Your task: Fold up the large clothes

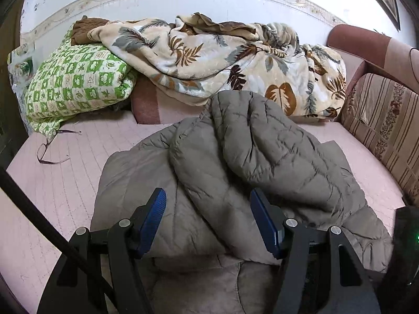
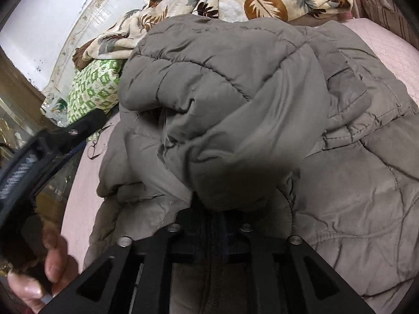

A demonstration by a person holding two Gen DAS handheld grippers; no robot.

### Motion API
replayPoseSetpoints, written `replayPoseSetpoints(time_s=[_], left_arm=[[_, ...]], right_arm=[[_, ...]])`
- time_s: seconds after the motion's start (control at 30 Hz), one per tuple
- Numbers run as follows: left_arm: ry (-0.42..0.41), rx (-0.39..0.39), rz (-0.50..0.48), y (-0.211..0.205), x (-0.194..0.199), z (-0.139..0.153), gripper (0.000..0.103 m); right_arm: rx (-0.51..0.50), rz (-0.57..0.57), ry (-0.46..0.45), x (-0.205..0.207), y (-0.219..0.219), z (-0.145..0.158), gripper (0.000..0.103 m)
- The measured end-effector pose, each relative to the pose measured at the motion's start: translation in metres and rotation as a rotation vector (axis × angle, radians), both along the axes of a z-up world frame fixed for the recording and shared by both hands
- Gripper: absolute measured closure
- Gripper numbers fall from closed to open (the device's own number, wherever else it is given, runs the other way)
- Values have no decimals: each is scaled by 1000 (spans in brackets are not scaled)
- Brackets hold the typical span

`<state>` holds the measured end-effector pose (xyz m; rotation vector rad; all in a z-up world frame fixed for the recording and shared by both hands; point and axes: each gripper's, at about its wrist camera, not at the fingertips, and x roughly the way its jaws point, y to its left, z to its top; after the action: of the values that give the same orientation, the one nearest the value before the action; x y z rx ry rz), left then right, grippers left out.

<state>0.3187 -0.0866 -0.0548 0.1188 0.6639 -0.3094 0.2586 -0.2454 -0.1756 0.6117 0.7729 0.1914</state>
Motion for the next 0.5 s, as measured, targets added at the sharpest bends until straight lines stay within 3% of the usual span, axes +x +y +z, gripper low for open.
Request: replayPoseSetpoints(time_s=[0.03,0.07,0.2,0.3,0.4,0.5], left_arm=[[0,-1,1,0,1,0,37],[0,-4,3,1,1,0,37],[-15,-21,15,4,2,5,37],[-30,-37,30,4,4,7,37],[-33,-30,30,2,6,6,37],[-42,10,35,-2,8,3,37]], right_arm=[[-18,5,-2,-4,-3,4,66],[-32,11,-4,-8,-4,8,63],[-75,39,-68,-37,-9,32,63],[-156,-3,-193,-59,-18,63,63],[-237,-44,-309,-50,-23,101,63],[-260,-65,-356,-22,-25,126,63]])
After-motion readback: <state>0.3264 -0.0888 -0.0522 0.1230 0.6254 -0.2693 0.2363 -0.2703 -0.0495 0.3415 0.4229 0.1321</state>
